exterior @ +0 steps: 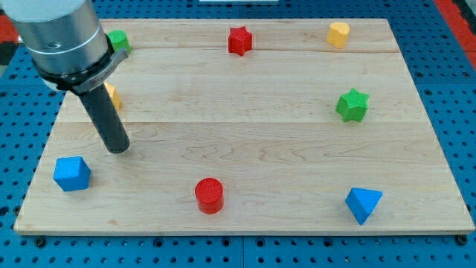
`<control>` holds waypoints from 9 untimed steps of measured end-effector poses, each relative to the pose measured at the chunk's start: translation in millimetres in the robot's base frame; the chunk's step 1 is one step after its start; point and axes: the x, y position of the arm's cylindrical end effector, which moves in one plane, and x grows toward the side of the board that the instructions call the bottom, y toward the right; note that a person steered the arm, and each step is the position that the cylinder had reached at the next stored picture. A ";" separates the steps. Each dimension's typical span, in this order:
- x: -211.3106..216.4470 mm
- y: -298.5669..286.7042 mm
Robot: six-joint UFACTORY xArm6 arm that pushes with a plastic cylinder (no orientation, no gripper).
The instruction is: Drag the blue triangle towards the bottom center
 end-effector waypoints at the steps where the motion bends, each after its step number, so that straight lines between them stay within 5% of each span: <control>1: 0.0 7.0; 3: 9.3 51.9; 7: 1.1 335.6; 9: 80.2 408.5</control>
